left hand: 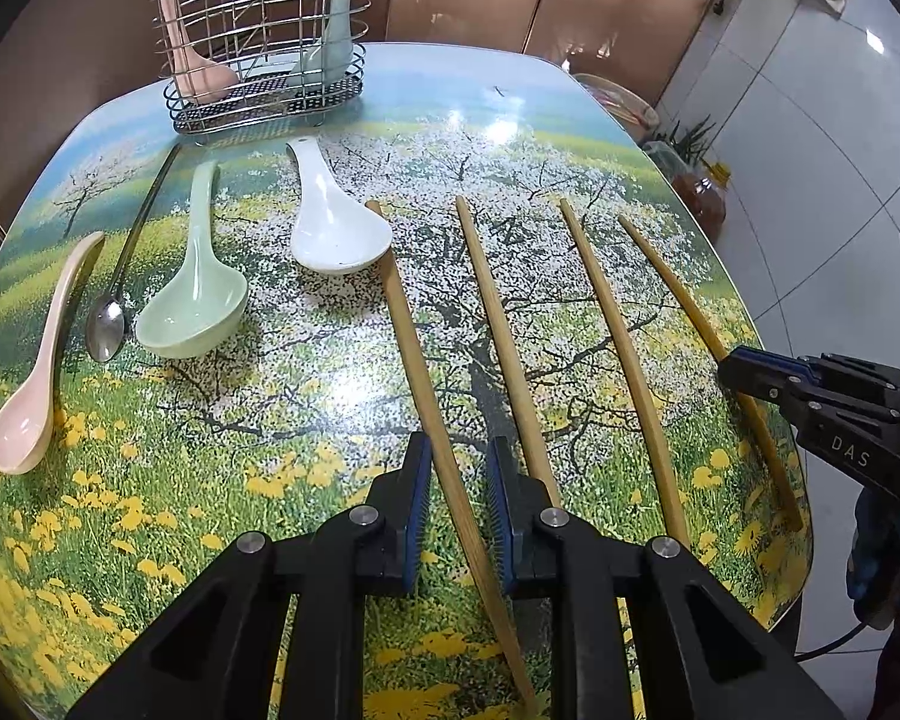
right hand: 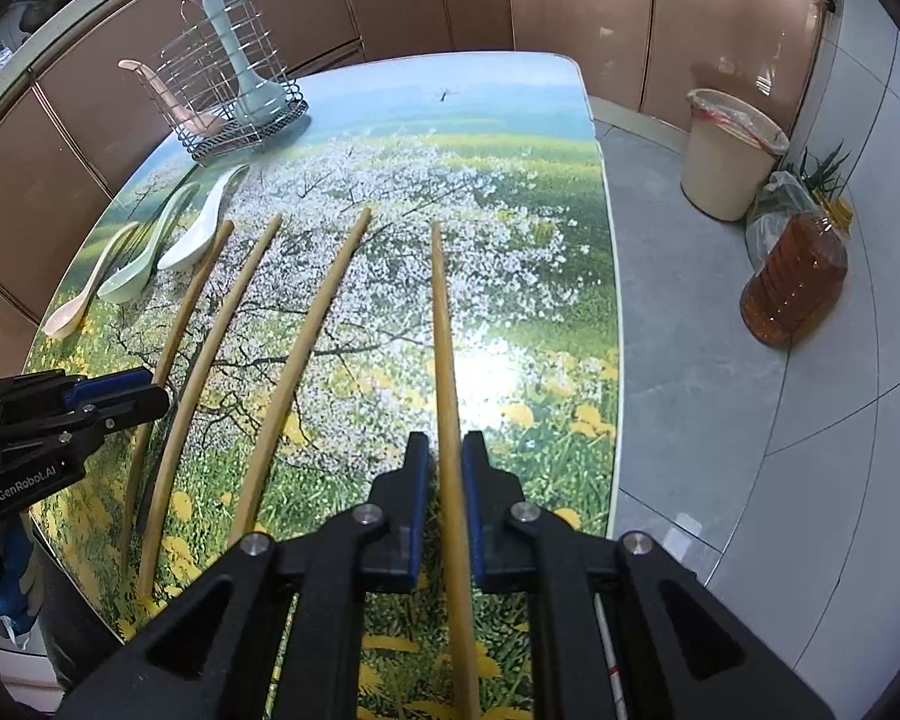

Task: Organize utensils
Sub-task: 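Grasp a wooden chopstick with the left tool while the right tool grasps another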

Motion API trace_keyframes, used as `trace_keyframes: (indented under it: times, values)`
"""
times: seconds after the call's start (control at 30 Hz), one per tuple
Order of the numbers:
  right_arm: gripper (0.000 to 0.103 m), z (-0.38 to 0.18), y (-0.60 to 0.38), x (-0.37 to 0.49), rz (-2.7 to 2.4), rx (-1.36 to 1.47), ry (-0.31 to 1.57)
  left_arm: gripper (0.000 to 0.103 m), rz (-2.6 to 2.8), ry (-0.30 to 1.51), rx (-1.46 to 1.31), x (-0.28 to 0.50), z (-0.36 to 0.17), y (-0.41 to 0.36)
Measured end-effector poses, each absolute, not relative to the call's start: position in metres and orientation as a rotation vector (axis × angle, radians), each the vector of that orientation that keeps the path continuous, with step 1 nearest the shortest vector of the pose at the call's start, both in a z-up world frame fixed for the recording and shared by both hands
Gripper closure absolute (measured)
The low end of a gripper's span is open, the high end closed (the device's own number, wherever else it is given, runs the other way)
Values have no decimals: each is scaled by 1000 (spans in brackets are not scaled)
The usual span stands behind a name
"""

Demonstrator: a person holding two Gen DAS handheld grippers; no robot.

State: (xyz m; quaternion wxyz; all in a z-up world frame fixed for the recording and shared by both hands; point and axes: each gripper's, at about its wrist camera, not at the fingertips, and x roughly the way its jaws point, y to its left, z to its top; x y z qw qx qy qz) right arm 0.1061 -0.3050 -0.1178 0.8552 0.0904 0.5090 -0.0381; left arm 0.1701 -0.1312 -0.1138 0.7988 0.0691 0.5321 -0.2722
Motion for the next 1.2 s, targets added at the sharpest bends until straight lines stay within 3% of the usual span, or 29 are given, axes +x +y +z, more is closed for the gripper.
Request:
trace_keyframes:
  times: [0.07, 0.23, 0.67, 0.77, 0.9, 1.1, 1.2]
  values:
    - [89, -118, -303, 109, -68, 178, 1082, 85, -585, 1147, 146, 172, -114, -132]
    - [70, -117, -297, 119, -52, 138, 1128, 85, -595, 1166, 150, 178, -115, -134]
    - [71, -118, -291, 128, -71, 50, 1169, 87, -649, 1189, 138, 178, -115, -141]
    - [71, -118, -290, 128, -72, 45, 1169, 94, -635, 1189, 128, 179, -116, -139]
    - [74, -118, -291, 128, -66, 39, 1171, 96, -641, 1197, 113, 181, -117, -134]
    - [95, -118, -286, 132, -45, 53, 1180, 97, -673, 1192, 147, 180, -117, -133]
    - [96, -118, -286, 131, -54, 73, 1169, 97, -677, 1184, 163, 178, -116, -135]
